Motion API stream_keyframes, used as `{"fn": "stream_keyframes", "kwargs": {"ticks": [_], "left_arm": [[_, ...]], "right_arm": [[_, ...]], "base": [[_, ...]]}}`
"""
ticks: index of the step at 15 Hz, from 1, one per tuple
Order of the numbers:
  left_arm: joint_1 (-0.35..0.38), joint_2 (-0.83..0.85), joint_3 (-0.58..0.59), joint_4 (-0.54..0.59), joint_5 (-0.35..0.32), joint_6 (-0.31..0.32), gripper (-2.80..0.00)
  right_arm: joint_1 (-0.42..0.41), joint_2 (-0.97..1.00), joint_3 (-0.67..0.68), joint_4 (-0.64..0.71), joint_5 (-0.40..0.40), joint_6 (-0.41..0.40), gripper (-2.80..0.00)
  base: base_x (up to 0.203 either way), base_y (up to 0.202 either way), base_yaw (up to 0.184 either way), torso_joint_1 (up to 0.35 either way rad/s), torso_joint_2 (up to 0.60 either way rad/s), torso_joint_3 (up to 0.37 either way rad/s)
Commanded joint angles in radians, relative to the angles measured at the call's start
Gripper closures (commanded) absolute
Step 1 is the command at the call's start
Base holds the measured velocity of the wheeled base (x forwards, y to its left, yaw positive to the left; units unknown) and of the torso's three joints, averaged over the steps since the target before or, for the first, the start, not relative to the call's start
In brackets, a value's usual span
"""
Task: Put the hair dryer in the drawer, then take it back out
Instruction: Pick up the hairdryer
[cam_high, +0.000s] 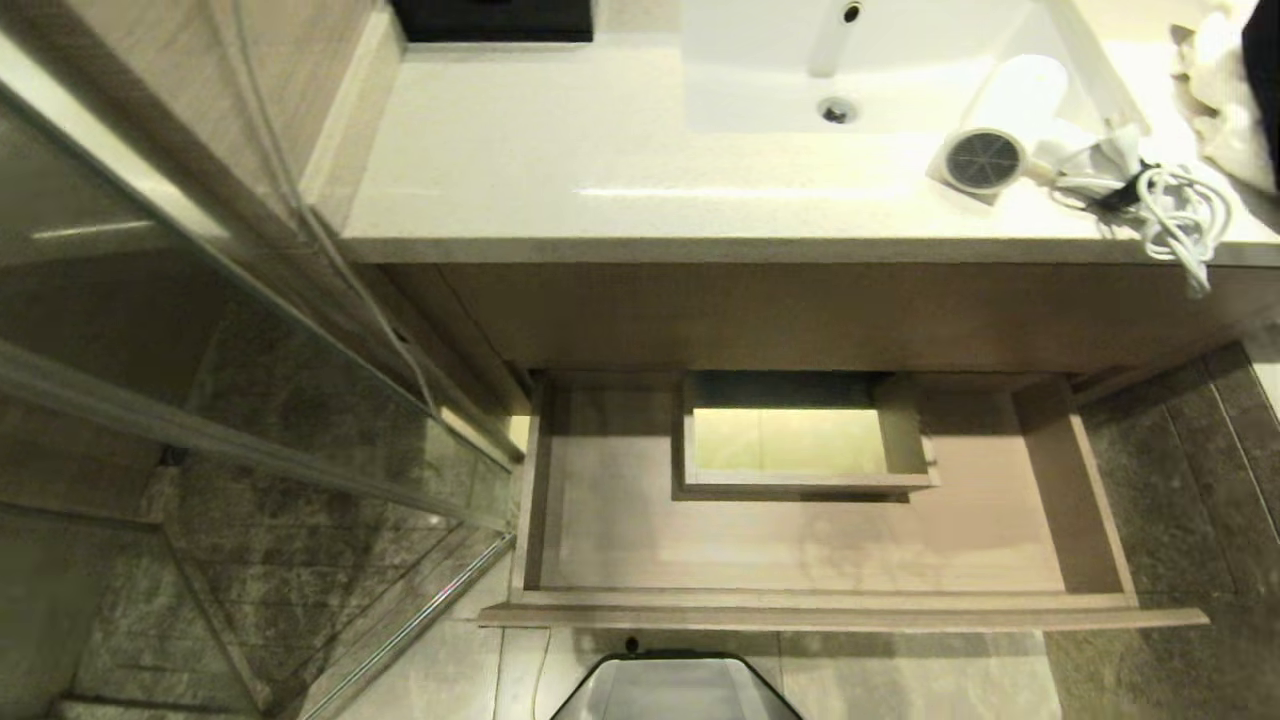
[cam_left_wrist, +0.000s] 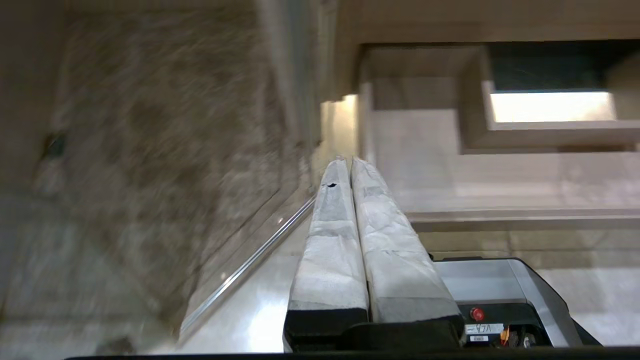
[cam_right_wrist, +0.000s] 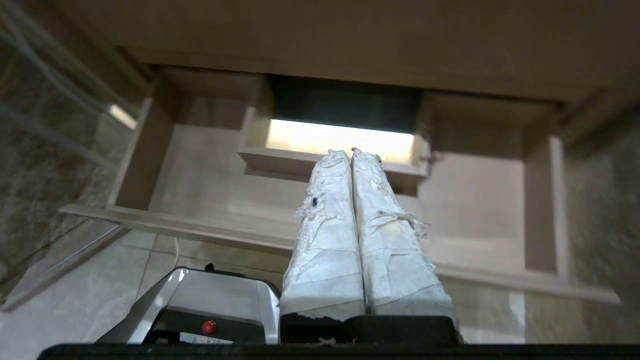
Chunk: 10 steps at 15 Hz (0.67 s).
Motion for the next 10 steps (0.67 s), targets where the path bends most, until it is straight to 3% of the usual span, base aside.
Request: {"fn": "stream_keyframes", "kwargs": {"ticks": [1, 7, 10], "left_arm": [[0.000, 0.000, 0.000, 0.000, 0.000, 0.000, 0.00], [0.000, 0.000, 0.001, 0.000, 0.000, 0.000, 0.00], [0.000, 0.000, 0.001, 0.000, 0.000, 0.000, 0.00]], "right_arm": [[0.000, -0.039, 0.040, -0.001, 0.001, 0.000, 0.00], [0.000, -0.039, 0.040, 0.000, 0.005, -0.012, 0.00], [0.000, -0.039, 0.040, 0.000, 0.001, -0.012, 0.00]], "base": [[-0.002, 0.008, -0.170, 0.005, 0.01, 0.000], [0.000, 0.007, -0.159, 0.005, 0.00, 0.004], [-0.001, 0.002, -0.027, 0.000, 0.00, 0.001]]}}
